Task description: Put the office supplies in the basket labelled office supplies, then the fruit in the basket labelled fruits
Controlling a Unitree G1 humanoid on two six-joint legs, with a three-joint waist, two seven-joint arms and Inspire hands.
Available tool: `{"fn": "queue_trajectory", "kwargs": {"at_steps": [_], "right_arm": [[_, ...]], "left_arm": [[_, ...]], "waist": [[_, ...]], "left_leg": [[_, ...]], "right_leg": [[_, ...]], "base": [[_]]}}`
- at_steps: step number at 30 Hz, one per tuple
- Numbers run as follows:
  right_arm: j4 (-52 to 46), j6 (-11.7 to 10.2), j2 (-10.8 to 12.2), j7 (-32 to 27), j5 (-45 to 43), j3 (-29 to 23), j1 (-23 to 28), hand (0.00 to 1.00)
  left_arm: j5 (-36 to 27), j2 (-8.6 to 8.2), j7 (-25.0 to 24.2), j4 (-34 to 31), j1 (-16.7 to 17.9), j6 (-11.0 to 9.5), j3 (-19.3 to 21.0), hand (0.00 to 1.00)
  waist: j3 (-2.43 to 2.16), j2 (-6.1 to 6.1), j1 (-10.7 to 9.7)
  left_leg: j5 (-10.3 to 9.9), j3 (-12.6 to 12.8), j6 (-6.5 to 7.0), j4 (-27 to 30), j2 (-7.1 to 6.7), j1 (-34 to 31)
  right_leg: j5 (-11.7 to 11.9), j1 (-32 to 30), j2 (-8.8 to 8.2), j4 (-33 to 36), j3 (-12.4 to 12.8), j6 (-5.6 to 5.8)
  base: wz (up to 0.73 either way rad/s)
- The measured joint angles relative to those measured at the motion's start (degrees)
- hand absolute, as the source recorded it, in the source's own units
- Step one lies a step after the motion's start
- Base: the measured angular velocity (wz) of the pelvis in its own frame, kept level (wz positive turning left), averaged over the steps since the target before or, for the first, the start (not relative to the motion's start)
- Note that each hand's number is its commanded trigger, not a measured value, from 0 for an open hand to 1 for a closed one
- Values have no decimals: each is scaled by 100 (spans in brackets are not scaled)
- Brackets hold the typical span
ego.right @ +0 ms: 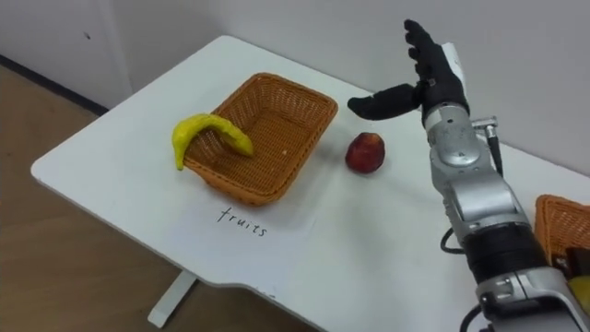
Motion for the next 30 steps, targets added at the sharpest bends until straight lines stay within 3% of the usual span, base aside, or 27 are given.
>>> {"fn": "queue_trajectory", "kwargs": {"at_steps": [5,9,13,18,23,30], "right_arm": [[263,-46,2,-52,527,0,5,0],[426,-67,2,-43,910,2,9,0],[529,-79,2,-26,1057,14,6,0],[1091,-103,2,28,1081,30,-2,0],[1285,-101,-3,20,1087,26,-4,0],[1365,-103,-2,48,925,25,-104,0]], "left_arm": [[7,40,-4,291,-1,0,6,0],[2,43,-47,393,-3,4,6,0],[0,42,-60,391,-40,9,2,0],[2,31,-50,391,-77,61,-6,0],[6,28,-50,391,-25,146,-8,0],[185,22,-22,391,-23,121,-106,0]], "waist": [[10,17,-17],[-36,-50,-29],[-50,-63,-15],[-39,-46,20],[24,69,-2],[9,107,5]], "left_leg": [[-1,21,0,-4,2,-15],[1,26,0,5,4,-111],[2,32,4,19,0,-218],[14,36,14,23,-8,-350],[15,56,16,18,0,-410],[18,64,17,17,2,-534]], "right_leg": [[5,-34,3,4,23,-8],[7,-127,5,5,9,-10],[12,-226,-7,17,-13,-7],[16,-362,-19,31,-14,-4],[16,-437,-19,45,-14,-4],[15,-600,-27,88,-20,-4]], "base": [[-2],[0],[0],[0],[0],[-1]]}}
